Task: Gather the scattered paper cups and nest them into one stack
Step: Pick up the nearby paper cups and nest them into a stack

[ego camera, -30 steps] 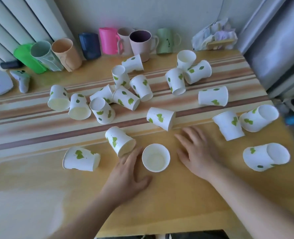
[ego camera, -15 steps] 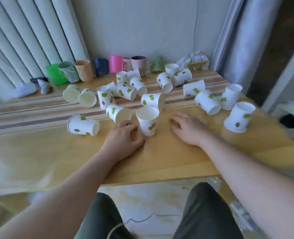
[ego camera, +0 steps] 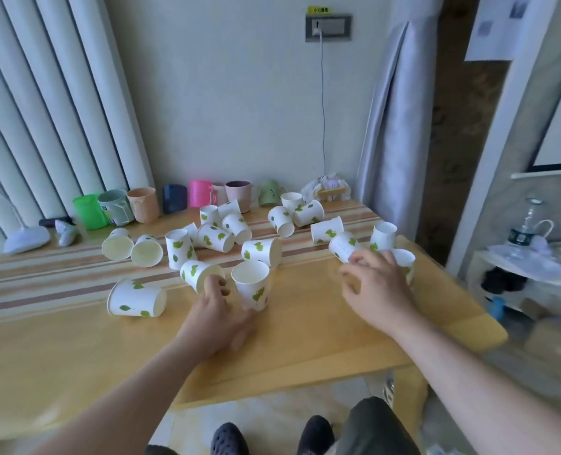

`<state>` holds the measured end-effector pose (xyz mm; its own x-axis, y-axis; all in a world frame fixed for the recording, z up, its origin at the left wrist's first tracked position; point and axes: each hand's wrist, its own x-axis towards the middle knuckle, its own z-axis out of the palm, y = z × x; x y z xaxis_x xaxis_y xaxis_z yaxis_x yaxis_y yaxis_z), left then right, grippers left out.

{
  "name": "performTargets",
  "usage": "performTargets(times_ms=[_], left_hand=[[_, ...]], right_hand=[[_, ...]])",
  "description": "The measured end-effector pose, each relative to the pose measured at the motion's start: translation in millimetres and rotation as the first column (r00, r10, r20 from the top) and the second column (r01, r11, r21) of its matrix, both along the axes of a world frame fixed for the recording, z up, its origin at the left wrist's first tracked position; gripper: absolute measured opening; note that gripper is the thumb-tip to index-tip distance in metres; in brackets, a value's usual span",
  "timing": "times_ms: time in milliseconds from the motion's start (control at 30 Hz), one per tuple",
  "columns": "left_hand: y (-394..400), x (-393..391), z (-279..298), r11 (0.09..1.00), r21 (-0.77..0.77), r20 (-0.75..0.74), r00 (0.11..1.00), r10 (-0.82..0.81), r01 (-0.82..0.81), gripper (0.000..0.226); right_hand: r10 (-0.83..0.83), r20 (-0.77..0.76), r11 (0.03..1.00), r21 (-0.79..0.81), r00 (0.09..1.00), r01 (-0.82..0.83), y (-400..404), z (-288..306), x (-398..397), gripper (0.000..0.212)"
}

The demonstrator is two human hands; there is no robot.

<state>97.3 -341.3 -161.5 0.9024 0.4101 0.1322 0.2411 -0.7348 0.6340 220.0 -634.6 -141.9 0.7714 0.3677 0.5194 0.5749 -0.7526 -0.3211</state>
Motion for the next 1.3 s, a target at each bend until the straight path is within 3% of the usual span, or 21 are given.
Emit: performTargets(times_ms=[33, 67, 133, 200, 233, 300, 367, 467, 600, 667, 767, 833, 867, 933, 1000, 1033, 1100, 1133, 1200, 1300], left_hand=[[-2, 8, 1, 0.999, -0.046, 0.025, 1.0, -0.007, 0.008, 0.082], [-5, 15, 2, 0.996, -0.084, 0.046, 0.999, -0.012, 0.016, 0.088], [-9, 28, 2, 0.987, -0.158, 0.069, 0.998, -0.001, 0.012, 0.092], [-11, 39, 2, 0.978, -0.208, 0.078, 0.997, 0.011, 0.005, 0.089], [-11, 44, 1, 0.98, -0.201, 0.08, 0.997, 0.004, 0.012, 0.086], [-11, 53, 2, 0.988, -0.149, 0.071, 0.997, -0.026, 0.036, 0.082], [-12, 62, 6, 0.992, -0.108, 0.057, 0.997, -0.056, 0.062, 0.081], [-12, 73, 9, 0.992, -0.104, 0.046, 0.997, -0.07, 0.074, 0.084], [-6, 77, 5, 0.988, -0.137, 0.087, 0.995, -0.053, 0.065, 0.081], [-3, 76, 1, 0.988, -0.145, 0.109, 0.993, -0.04, 0.056, 0.079], [-1, 77, -2, 0.991, -0.124, 0.111, 0.993, -0.033, 0.046, 0.079], [1, 77, -3, 0.993, -0.109, 0.099, 0.995, -0.032, 0.043, 0.078], [1, 78, -3, 0.993, -0.11, 0.095, 0.995, -0.033, 0.044, 0.077], [3, 78, -3, 0.992, -0.118, 0.096, 0.995, -0.032, 0.043, 0.077], [4, 78, -3, 0.991, -0.124, 0.099, 0.994, -0.034, 0.047, 0.078], [4, 78, -3, 0.991, -0.127, 0.101, 0.994, -0.036, 0.049, 0.078], [4, 78, -4, 0.99, -0.129, 0.109, 0.993, -0.042, 0.056, 0.077], [4, 79, -4, 0.99, -0.125, 0.117, 0.992, -0.044, 0.059, 0.076], [4, 79, -5, 0.992, -0.112, 0.139, 0.989, -0.048, 0.064, 0.073], [3, 78, -7, 0.993, -0.093, 0.163, 0.985, -0.06, 0.076, 0.066]], right_hand=[[-0.112, 0.141, 0.993, 0.04, 0.984, 0.108, -5, 9, 10, 0.032], [-0.216, 0.154, 0.976, 0.048, 0.964, 0.211, -11, 21, 18, 0.039], [-0.375, -0.055, 0.924, -0.103, 0.926, 0.368, -28, 37, 38, 0.06], [-0.452, -0.317, 0.88, -0.313, 0.834, 0.358, -45, 37, 54, 0.076], [-0.441, -0.399, 0.884, -0.346, 0.804, 0.314, -52, 32, 57, 0.078], [-0.357, -0.443, 0.929, -0.257, 0.822, 0.265, -55, 20, 57, 0.068], [-0.275, -0.384, 0.961, -0.096, 0.881, 0.258, -43, 15, 48, 0.051], [-0.082, -0.412, 0.968, 0.184, 0.907, 0.171, -6, 11, 33, 0.045], [0.063, -0.482, 0.973, 0.226, 0.874, 0.055, 33, -3, 27, 0.053], [0.007, -0.453, 0.994, 0.097, 0.892, 0.042, 35, 1, 32, 0.062], [-0.13, -0.42, 0.941, -0.338, 0.898, -0.022, 32, 16, 41, 0.075], [-0.162, -0.451, 0.913, -0.406, 0.877, -0.041, 33, 19, 46, 0.067], [-0.122, -0.498, 0.953, -0.299, 0.859, -0.039, 37, 20, 47, 0.061], [0.102, -0.617, 0.982, 0.186, 0.78, 0.018, 52, 19, 50, 0.053], [0.437, -0.574, 0.752, 0.655, 0.692, 0.069, 74, 21, 54, 0.049], [0.569, -0.496, 0.605, 0.793, 0.656, 0.074, 85, 24, 56, 0.048], [0.715, -0.37, 0.417, 0.907, 0.593, 0.064, 106, 29, 58, 0.048], [0.748, -0.342, 0.385, 0.922, 0.57, 0.047, 116, 31, 59, 0.052], [0.762, -0.346, 0.411, 0.911, 0.547, 0.004, 133, 30, 61, 0.065], [0.732, -0.42, 0.538, 0.839, 0.536, -0.078, 148, 20, 63, 0.075]])
